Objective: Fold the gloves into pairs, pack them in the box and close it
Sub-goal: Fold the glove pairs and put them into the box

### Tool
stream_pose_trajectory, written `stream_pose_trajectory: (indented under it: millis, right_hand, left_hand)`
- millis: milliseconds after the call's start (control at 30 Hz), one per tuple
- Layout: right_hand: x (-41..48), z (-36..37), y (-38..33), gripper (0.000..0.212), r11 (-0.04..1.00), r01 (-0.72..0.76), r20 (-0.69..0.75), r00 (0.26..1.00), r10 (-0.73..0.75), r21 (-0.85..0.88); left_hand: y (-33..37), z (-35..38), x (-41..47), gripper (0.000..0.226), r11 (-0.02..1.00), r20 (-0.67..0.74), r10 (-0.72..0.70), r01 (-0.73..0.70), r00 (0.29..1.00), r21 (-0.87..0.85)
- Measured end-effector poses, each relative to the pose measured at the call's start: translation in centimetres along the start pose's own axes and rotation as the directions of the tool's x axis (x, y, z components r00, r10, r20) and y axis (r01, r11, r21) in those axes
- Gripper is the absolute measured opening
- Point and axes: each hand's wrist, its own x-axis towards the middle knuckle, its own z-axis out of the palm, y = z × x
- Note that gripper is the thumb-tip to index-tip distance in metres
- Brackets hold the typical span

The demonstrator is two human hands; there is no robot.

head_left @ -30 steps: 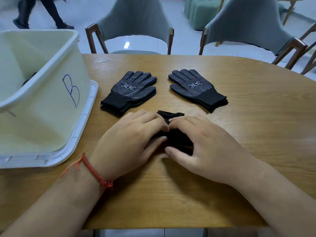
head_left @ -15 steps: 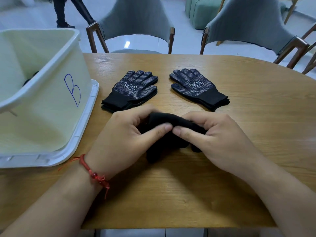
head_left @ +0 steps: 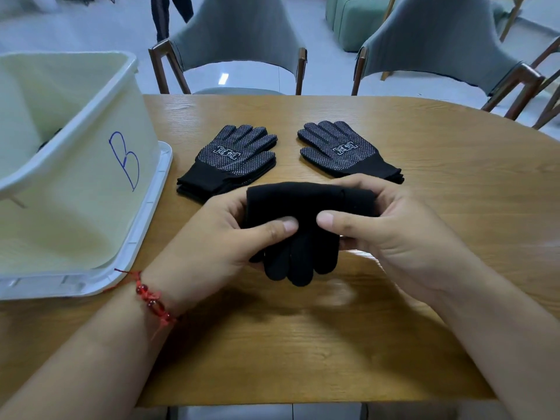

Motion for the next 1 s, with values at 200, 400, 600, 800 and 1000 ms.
stream_pose_trajectory:
  millis: [200,400,600,800,1000]
  right_hand:
    - [0.4,-0.8,-0.2,0.042,0.968,-0.102,0.145,0.987,0.069,0.229]
    - [0.7,-0.5,0.2,0.030,0.961,-0.108,0.087,0.992,0.088,0.254]
    - [0.7,-0.3,0.4,0.052,0.960,-0.106,0.075,0.993,0.089,0.259]
    - [0.4,-0.4,0.4,0.055,0.954,-0.158,0.121,0.984,0.130,0.253]
    - [-0.1,0.4,0.3,0.025,0.996,-0.067,0.059,0.996,0.064,0.062]
  left_hand:
    - [0.0,0.0,0.1,0.020,0.995,-0.096,0.002,-0.011,0.995,-0.094]
    - [0.1,-0.3,0.1,0.027,0.992,-0.054,0.016,-0.022,0.998,-0.128]
    - [0.5,-0.5,0.0,0.042,0.964,-0.018,-0.003,-0.002,1.000,-0.267]
    - [0.9,-0.9,-0.4,0.021,0.936,0.008,-0.042,0.042,0.999,-0.349]
    - [-0.3,-0.4,0.4,0.030,0.989,-0.136,-0.035,0.015,0.990,-0.147]
